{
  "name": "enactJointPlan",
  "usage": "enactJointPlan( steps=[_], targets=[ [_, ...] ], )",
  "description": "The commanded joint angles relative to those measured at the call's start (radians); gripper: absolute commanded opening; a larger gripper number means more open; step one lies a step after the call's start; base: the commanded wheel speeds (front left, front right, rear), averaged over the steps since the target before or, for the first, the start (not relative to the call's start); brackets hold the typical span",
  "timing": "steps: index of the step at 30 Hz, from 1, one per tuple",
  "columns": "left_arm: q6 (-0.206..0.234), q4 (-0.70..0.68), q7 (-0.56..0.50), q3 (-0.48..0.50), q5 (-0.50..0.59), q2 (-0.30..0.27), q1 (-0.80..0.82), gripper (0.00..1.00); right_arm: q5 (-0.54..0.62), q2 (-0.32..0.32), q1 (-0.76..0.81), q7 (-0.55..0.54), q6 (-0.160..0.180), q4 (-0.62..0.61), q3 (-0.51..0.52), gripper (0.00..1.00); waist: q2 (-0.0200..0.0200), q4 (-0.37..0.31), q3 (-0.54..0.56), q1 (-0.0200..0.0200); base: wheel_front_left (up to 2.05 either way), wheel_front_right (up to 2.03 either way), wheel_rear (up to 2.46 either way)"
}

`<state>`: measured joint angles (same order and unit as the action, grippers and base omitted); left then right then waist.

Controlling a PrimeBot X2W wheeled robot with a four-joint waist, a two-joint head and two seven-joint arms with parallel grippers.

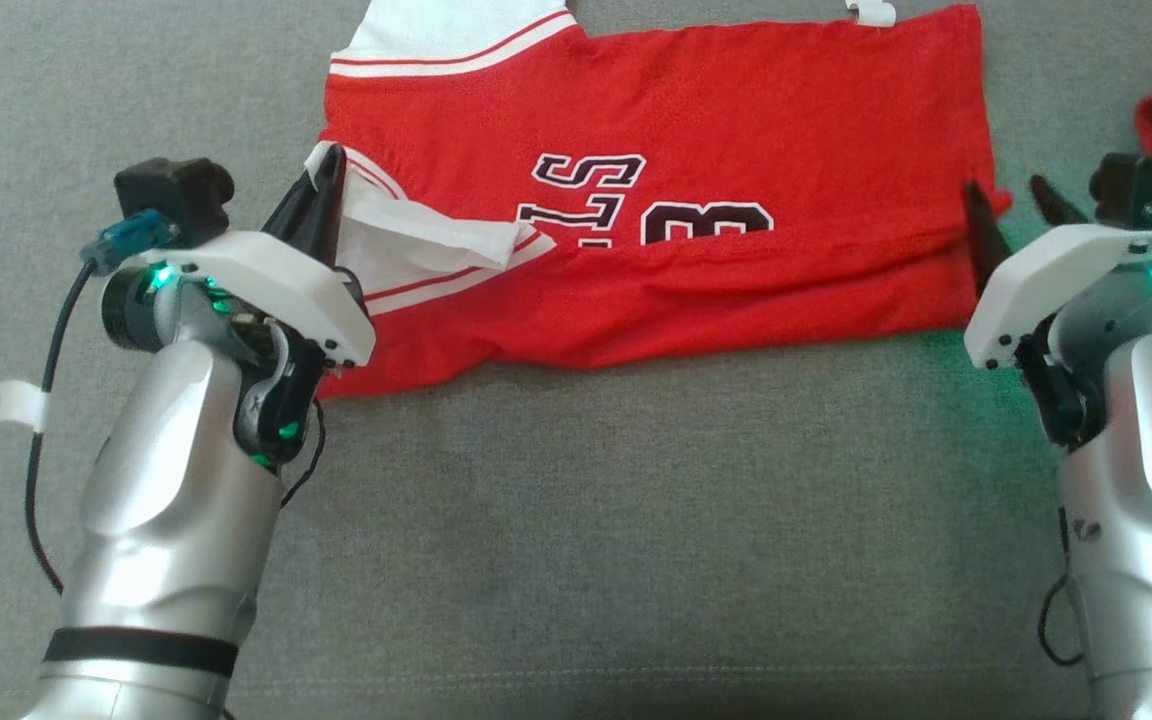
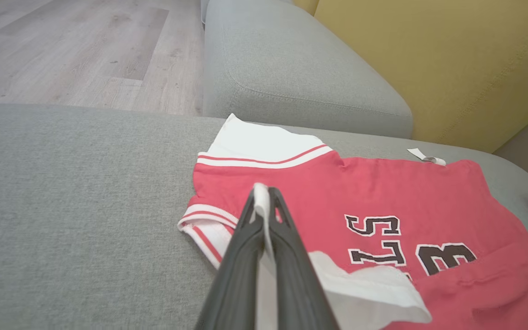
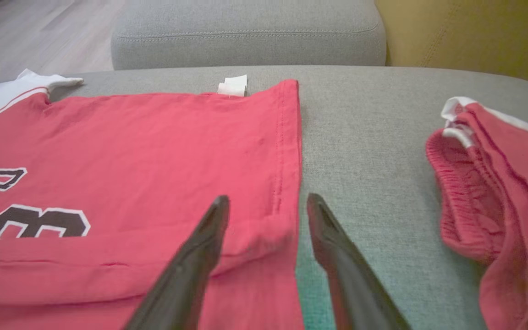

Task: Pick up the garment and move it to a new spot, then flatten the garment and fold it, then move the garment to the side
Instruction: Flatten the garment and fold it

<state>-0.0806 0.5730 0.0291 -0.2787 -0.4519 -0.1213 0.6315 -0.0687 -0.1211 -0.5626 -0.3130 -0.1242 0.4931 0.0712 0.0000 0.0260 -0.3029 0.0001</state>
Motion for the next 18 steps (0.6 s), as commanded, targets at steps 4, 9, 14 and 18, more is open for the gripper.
enactJointPlan(
  steps=[4,9,14,18],
  targets=[
    [-0.009,-0.033,0.007,0.026,-0.016,-0.043,0.039,1.0,0.016,-0.002,-0.046,0.027,-0.007,-0.013,-0.007,1.0,0.0,0.004,0.005,-0.0001,0.0,0.0,0.0],
    [-0.01,-0.077,0.014,0.032,-0.022,-0.063,0.027,1.0,0.016,-0.011,-0.053,0.039,-0.007,-0.015,0.003,1.0,0.0,0.008,0.014,-0.0001,0.0,0.0,0.0],
    [-0.005,-0.161,0.008,0.043,-0.03,-0.091,-0.003,1.0,0.022,-0.017,-0.048,0.056,-0.007,-0.054,0.025,1.0,0.0,0.011,0.025,-0.0001,0.0,0.0,0.0],
    [0.005,-0.25,-0.018,0.052,-0.042,-0.115,-0.053,1.0,0.023,-0.022,-0.037,0.053,-0.007,-0.095,0.027,1.0,0.0,0.013,0.039,-0.0001,0.0,0.0,0.0]
  ],
)
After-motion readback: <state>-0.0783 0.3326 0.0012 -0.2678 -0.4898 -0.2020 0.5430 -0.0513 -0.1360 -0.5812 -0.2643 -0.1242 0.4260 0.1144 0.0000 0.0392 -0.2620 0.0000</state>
